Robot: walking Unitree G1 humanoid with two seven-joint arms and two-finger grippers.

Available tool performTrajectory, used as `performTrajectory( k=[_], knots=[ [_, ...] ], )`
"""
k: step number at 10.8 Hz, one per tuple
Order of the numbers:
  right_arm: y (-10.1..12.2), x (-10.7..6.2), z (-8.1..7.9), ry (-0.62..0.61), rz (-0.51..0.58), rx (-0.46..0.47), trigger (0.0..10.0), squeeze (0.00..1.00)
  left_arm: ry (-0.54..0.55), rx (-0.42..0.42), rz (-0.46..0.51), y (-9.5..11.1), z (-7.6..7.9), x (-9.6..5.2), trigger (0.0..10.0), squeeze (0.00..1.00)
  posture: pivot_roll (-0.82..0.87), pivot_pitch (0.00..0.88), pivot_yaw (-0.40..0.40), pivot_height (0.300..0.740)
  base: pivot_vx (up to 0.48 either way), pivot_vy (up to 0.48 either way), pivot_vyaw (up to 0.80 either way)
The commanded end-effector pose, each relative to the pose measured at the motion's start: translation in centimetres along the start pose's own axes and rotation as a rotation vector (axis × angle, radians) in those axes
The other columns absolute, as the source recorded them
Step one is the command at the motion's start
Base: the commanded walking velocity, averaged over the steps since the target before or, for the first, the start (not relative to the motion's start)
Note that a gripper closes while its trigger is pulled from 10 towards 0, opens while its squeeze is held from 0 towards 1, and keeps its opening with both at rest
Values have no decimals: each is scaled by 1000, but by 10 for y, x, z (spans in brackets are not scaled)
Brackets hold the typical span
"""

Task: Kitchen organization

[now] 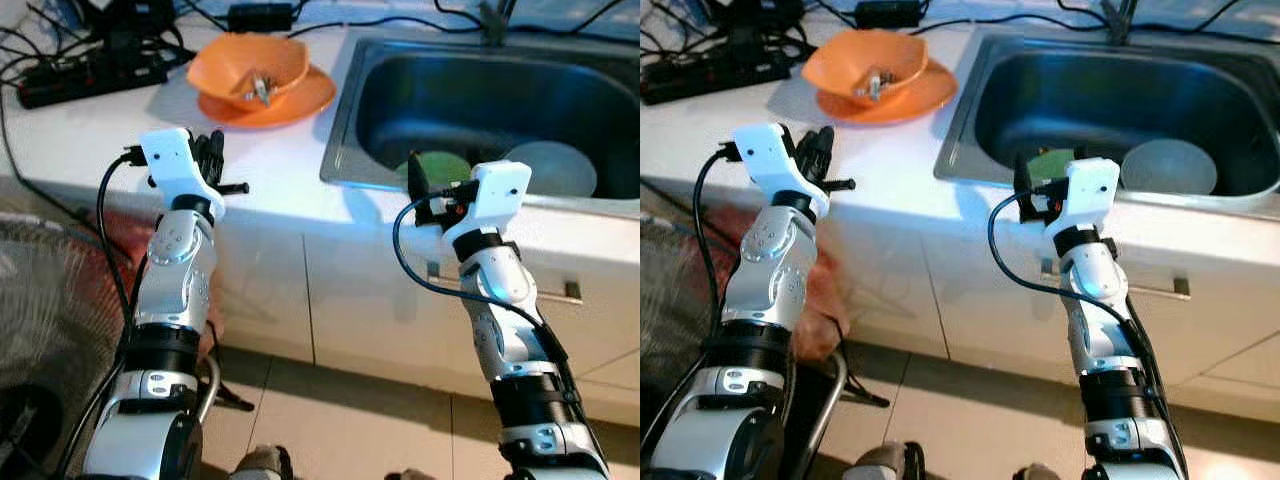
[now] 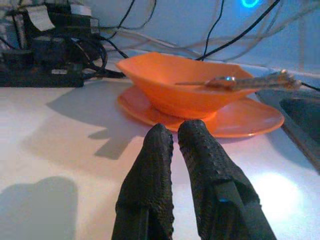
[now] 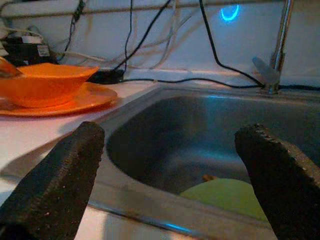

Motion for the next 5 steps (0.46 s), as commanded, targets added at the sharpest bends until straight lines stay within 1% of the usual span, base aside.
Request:
performTrajectory(
  k=[1, 5],
  knots=[
    [1, 0, -2, 3, 6, -6, 10000, 0, 10, 13, 10, 3, -4, -1, 10000, 0, 50, 132, 66, 740, 300, 0, 0],
    [1, 0, -1, 4, 5, -6, 10000, 0, 11, 10, 9, 2, -4, 0, 10000, 0, 50, 134, 65, 740, 0, 0, 0]
  ],
)
Point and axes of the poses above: a point about 5 cm out from each wrist's last joint towards the gripper, its own x axis pointing out of the wrist towards the gripper, its own y axis along the axis of the wrist's last joint, z = x × y, the point moved 6 cm from there along x, pointing out of the wrist towards the gripper, and after that the axes turned 12 degrees about x, right-handed, at the moved point
